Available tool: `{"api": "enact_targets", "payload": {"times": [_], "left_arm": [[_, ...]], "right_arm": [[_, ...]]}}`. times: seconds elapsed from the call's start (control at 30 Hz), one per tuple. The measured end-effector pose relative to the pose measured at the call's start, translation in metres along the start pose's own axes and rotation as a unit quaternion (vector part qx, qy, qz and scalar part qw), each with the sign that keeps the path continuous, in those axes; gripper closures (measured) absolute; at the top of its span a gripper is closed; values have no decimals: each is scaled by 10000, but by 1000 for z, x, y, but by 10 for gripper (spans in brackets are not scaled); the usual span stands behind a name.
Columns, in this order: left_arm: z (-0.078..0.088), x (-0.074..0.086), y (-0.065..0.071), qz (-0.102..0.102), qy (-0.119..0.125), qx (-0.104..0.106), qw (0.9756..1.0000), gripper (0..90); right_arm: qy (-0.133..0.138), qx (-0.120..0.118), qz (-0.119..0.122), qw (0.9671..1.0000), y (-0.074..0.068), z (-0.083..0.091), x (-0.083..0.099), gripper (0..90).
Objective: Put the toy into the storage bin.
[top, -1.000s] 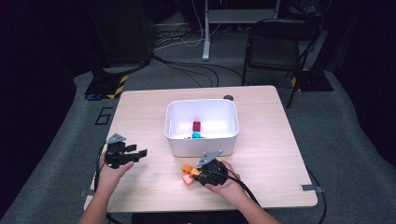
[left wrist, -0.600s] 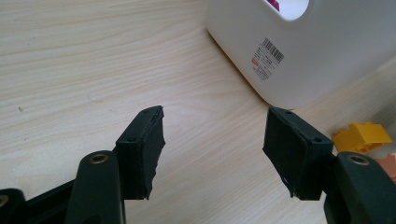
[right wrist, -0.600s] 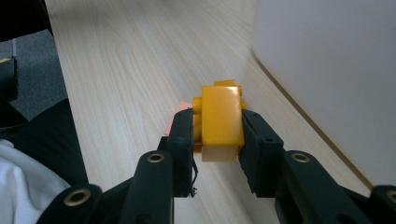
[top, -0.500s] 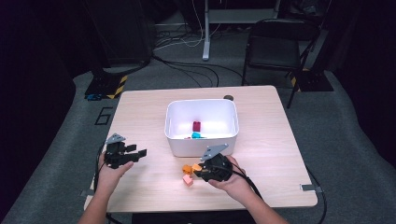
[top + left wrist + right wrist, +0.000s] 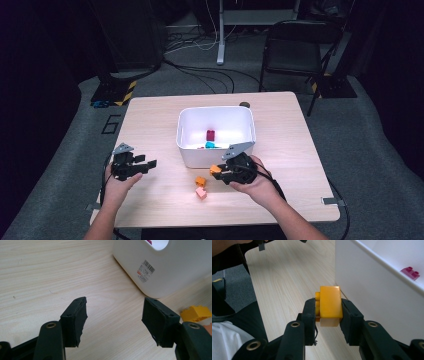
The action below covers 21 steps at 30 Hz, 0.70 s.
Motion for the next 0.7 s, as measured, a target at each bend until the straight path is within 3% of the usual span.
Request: {"api": "enact_targets", "payload": {"times": [0.43,0.7], "left_arm": [[0,0,0,-2,-21,18,10000,358],[-1,1,0,21,-37,27,10000,358]], "right_arm": [[170,137,0,9998,14,32,-41,670],[187,248,-14,9995,27,36,-60,670]]}}
Point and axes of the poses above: each handheld gripper's, and its own axes: z roughly backward along the jaws, x roughly out of its underside, y roughly to its right, the point moved 10 cm from there along -z, roughly forward along the jaws, and after that the axes turned 7 degrees about -z, right-handed, at the moved point
